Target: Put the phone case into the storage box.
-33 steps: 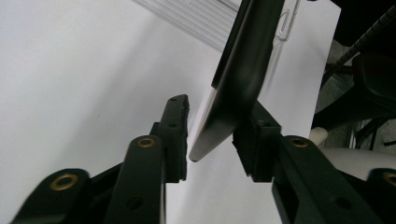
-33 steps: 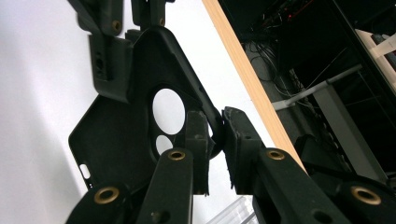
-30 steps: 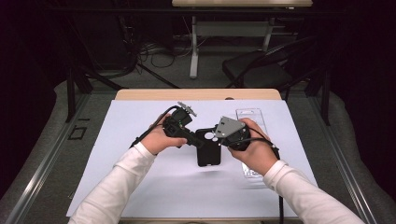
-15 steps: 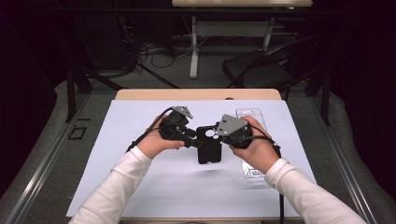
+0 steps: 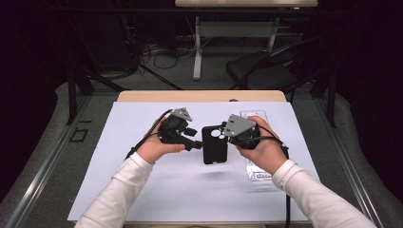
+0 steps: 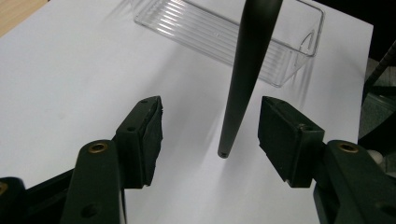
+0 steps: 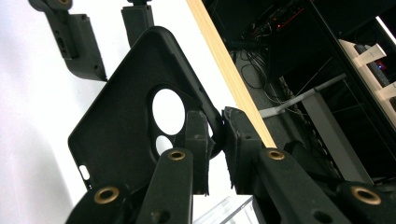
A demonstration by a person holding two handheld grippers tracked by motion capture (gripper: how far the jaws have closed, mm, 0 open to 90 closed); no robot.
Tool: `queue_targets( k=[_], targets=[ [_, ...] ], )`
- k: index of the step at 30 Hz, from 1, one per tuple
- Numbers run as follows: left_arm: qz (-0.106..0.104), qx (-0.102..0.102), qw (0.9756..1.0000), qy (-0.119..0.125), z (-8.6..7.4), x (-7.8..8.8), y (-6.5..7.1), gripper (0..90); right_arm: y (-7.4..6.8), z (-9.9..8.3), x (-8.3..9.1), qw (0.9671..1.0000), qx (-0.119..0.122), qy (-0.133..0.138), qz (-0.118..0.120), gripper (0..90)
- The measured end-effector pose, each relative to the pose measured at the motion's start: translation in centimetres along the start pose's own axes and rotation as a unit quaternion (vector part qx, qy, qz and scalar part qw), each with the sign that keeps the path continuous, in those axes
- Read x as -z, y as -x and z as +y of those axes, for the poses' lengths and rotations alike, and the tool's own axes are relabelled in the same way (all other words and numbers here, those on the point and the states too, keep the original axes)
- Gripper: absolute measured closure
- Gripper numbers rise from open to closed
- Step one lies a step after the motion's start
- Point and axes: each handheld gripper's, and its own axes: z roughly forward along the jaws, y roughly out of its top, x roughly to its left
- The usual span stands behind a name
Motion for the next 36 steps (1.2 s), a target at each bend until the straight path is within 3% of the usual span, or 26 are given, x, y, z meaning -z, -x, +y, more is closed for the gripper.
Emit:
queue_targets(
  k=[8,17,31,36],
  targets=[
    [-0.007,0.023,0.9995,0.021,-0.5,0.0,0.0,29.3,0.2,0.1,0.2,1.0000,0.001,0.003,-0.002,80.8],
    [-0.009,0.025,0.9989,0.038,-0.7,0.2,0.3,20.9,0.2,0.3,0.3,0.9999,0.007,0.015,-0.003,80.7],
    [0.000,0.036,0.9966,0.074,-1.9,0.6,0.3,20.7,0.5,0.2,0.5,0.9996,0.012,0.026,-0.005,80.8],
    [-0.001,0.033,0.9967,0.074,-2.2,0.9,0.3,16.4,0.8,0.2,0.5,0.9995,0.015,0.028,-0.008,80.7]
  ],
)
